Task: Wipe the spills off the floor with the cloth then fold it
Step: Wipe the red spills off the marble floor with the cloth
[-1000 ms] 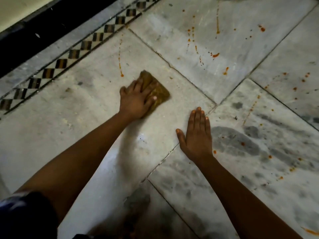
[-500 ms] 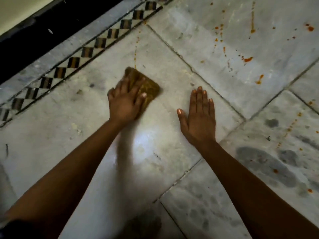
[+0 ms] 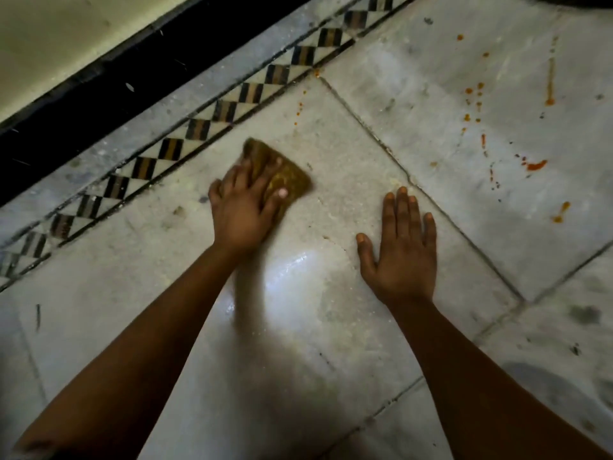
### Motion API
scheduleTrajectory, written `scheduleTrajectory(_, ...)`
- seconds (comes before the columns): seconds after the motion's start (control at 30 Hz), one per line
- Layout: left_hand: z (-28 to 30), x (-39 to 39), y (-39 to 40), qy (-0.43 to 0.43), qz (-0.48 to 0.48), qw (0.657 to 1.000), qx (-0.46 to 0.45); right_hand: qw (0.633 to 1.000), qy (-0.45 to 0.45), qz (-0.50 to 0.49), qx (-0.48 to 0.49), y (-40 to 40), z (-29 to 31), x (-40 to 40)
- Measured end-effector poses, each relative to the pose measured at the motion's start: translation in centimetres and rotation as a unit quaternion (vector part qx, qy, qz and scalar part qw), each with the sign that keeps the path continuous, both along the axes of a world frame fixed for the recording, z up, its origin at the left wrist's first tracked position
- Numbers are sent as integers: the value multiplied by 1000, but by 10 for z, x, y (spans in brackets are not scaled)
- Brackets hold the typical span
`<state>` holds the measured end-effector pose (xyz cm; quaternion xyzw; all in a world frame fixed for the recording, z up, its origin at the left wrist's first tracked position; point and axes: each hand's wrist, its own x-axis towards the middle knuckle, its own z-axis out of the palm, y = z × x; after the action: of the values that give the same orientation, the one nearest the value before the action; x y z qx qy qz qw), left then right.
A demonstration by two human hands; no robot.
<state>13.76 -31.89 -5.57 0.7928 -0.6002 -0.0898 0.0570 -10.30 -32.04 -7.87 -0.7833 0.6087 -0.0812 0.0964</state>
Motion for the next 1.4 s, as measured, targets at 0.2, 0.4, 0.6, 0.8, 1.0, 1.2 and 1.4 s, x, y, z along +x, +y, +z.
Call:
scheduleTrajectory(0.2, -1, -17, -113, 22, 68, 997, 12, 1000, 5, -6, 7, -1, 1, 1)
scheduleTrajectory(0.4, -1, -24, -55, 12, -150, 989, -16, 1000, 14, -5, 23, -2, 5, 2)
scheduleTrajectory(0.6, 0, 15, -92, 6, 10, 1000, -3, 1000, 8, -8, 28, -1, 7, 2)
scheduleTrajectory(0.8, -1, -23, -194, 17, 8, 1000, -7, 999, 14, -12, 29, -1, 5, 2)
scheduleTrajectory(1.0, -3, -14, -121, 12, -247, 969, -19, 999, 11, -12, 32, -2, 5, 2)
scheduleTrajectory(1.2, -2, 12, -151, -6, -69, 998, -5, 999, 11, -13, 36, -2, 4, 2)
scheduleTrajectory(1.4, -1, -47, -190, 4, -75, 997, 12, 999, 12, -14, 32, -1, 4, 1)
